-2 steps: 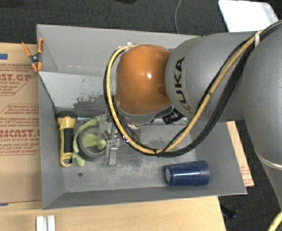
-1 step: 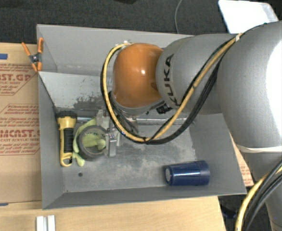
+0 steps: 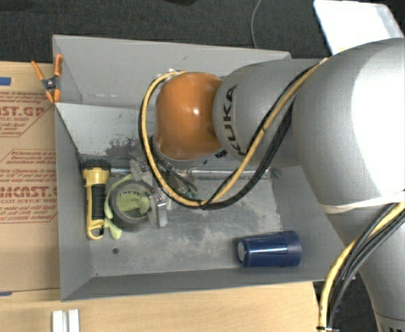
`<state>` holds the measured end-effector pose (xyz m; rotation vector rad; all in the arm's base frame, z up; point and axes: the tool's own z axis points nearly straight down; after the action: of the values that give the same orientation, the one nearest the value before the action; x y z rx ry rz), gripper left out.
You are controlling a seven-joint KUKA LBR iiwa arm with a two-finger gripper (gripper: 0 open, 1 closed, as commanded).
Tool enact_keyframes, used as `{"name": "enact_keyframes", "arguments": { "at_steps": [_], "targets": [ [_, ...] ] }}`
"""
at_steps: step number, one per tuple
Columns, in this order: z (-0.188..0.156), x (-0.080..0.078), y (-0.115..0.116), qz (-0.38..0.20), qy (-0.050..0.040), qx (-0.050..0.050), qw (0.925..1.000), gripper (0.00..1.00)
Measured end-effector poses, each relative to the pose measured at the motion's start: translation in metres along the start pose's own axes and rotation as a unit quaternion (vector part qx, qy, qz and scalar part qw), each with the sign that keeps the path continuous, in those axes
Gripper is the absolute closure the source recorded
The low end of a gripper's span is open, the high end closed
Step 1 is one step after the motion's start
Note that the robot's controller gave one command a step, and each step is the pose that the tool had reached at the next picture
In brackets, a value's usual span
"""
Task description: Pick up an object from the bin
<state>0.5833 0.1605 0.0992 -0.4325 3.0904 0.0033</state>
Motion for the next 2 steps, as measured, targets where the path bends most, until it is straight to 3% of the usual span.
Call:
{"name": "enact_keyframes", "arguments": {
  "at_steps": [1,2],
  "targets": [
    [0.019,-0.006,-0.003,-0.004,0.002,-0.002,1.0,0.0],
    [-0.025,-0.001,-0.012,-0.049,-0.0055,0.0,0.9988,0.0]
  ]
}}
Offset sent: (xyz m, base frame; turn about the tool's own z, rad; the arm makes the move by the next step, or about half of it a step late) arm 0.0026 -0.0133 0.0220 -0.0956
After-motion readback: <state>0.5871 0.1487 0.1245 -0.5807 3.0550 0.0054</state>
